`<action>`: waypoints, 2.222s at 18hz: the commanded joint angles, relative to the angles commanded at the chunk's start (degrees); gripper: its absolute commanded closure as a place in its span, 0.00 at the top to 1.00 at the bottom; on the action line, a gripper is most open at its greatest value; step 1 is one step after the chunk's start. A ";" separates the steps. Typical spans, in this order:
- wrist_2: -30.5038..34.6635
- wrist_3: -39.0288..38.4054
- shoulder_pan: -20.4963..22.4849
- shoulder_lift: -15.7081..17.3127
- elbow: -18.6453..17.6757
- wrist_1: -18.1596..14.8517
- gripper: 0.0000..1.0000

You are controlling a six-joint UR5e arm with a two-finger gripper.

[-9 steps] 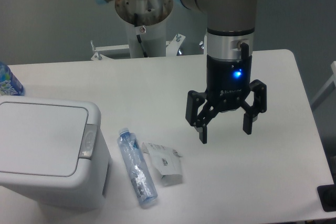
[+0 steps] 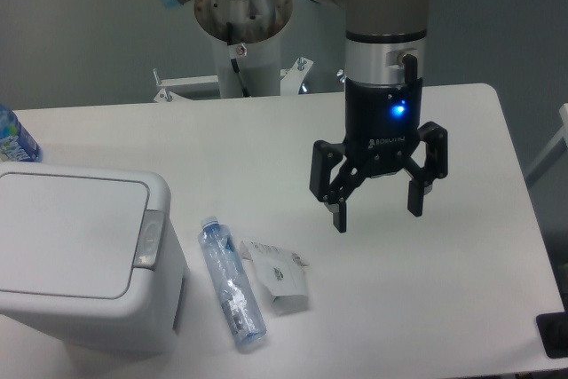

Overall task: Open the trash can
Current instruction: 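Move the open gripper toward the white trash can's lid edge, then lower the gripper fingers onto the lid's front edge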

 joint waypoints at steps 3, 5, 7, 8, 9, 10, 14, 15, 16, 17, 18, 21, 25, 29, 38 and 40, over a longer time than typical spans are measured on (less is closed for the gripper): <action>0.35 -5.19 -3.60 0.00 -1.58 0.09 1.00; 0.35 -6.43 -5.62 0.00 -2.64 0.09 1.00; 0.26 -8.62 -7.65 -0.17 -2.82 0.09 1.00; 0.26 -9.59 -8.18 -0.35 -3.34 0.09 1.00; 0.26 -9.86 -8.79 -0.44 -4.30 0.17 1.00; 0.26 -9.77 -9.41 -0.35 -4.83 0.18 1.00; 0.17 -9.95 -11.34 -0.26 -5.62 0.09 1.00; 0.17 -9.95 -11.70 -0.17 -5.72 0.09 1.00; 0.09 -9.95 -12.05 -0.09 -5.63 0.09 1.00; 0.09 -9.95 -12.31 0.00 -5.63 0.17 1.00; 0.17 -9.95 -12.40 0.00 -5.72 0.18 1.00; 0.17 -9.95 -12.84 -0.09 -6.24 0.18 1.00; 0.17 -10.04 -12.93 0.09 -6.33 0.09 1.00; 0.17 -9.86 -12.93 0.09 -6.51 0.18 1.00; 0.17 -9.86 -12.93 -0.44 -6.60 0.18 1.00; 0.17 -9.86 -12.93 -0.44 -6.60 0.18 1.00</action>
